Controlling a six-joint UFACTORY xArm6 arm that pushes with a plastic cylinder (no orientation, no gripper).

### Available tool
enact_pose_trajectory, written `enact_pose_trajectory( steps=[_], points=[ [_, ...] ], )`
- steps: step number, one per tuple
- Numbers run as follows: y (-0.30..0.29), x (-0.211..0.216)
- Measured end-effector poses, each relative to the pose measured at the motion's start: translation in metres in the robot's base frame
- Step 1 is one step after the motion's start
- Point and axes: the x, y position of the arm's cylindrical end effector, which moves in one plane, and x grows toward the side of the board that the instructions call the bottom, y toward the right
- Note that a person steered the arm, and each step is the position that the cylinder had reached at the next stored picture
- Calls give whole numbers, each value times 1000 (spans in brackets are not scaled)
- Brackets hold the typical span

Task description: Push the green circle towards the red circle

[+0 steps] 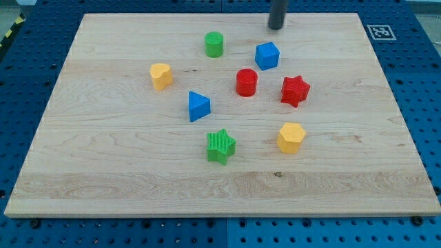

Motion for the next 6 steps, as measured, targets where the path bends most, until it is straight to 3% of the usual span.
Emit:
enact_pose_trajectory(
  steps=[2, 6],
  points=[
    [-104, 24],
    [-125, 38]
  ],
)
